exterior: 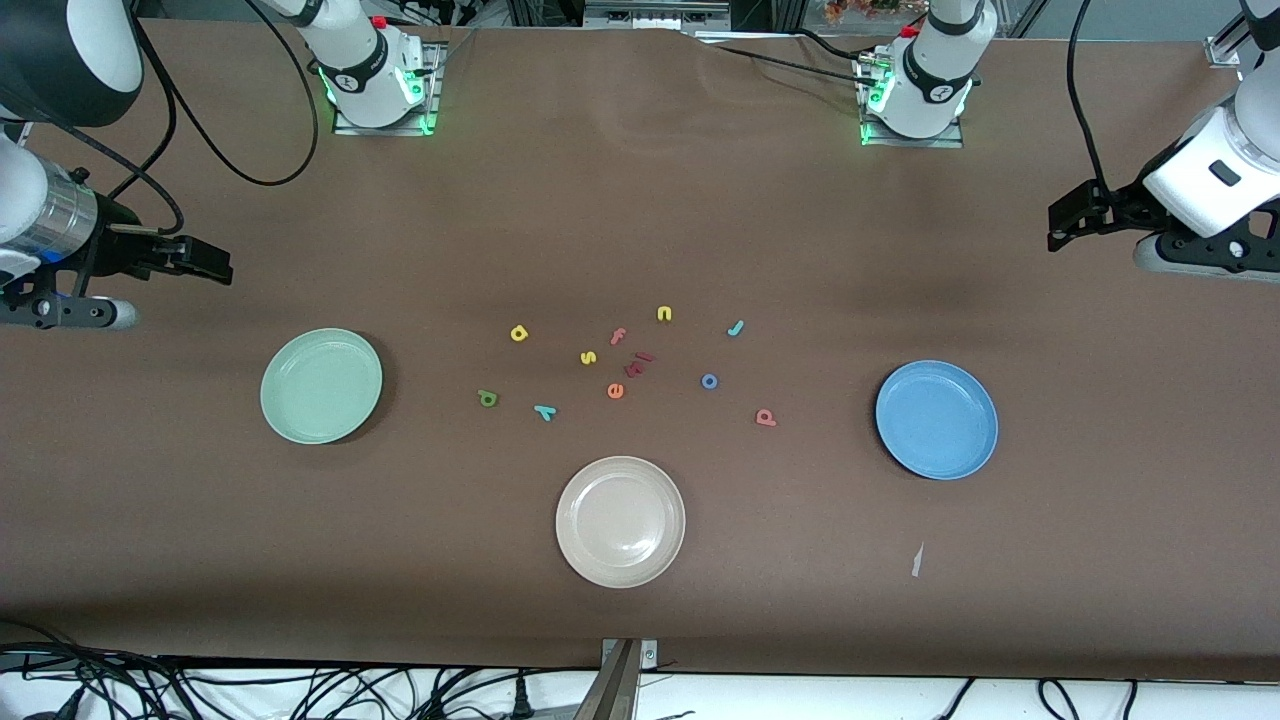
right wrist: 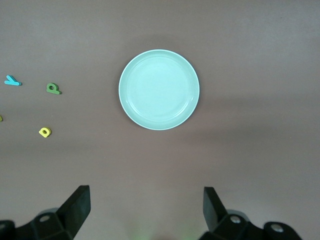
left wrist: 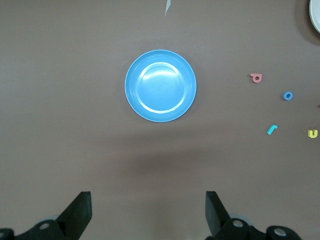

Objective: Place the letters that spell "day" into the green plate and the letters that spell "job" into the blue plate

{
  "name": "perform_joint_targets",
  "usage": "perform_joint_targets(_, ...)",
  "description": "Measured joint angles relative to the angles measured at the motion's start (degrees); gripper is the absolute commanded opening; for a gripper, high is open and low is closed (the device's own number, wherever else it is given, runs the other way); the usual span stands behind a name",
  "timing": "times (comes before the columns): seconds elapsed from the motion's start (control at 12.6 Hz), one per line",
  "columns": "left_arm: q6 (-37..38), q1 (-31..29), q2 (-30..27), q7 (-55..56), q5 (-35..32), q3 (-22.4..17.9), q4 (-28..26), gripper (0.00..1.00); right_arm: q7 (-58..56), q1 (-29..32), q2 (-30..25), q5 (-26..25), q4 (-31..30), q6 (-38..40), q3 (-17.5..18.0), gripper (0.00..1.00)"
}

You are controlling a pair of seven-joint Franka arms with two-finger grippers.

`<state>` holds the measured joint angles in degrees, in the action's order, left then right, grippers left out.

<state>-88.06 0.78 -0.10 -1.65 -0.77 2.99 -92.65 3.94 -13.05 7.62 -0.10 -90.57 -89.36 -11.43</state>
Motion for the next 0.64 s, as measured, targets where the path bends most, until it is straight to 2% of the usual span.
perform_joint_targets(0.64, 0.80, 0.03, 0.12, 0.00, 0.00, 0.13, 0.69, 1.00, 0.00, -0.07, 0.13, 0.02, 0.00, -0.47, 0.03, 1.00)
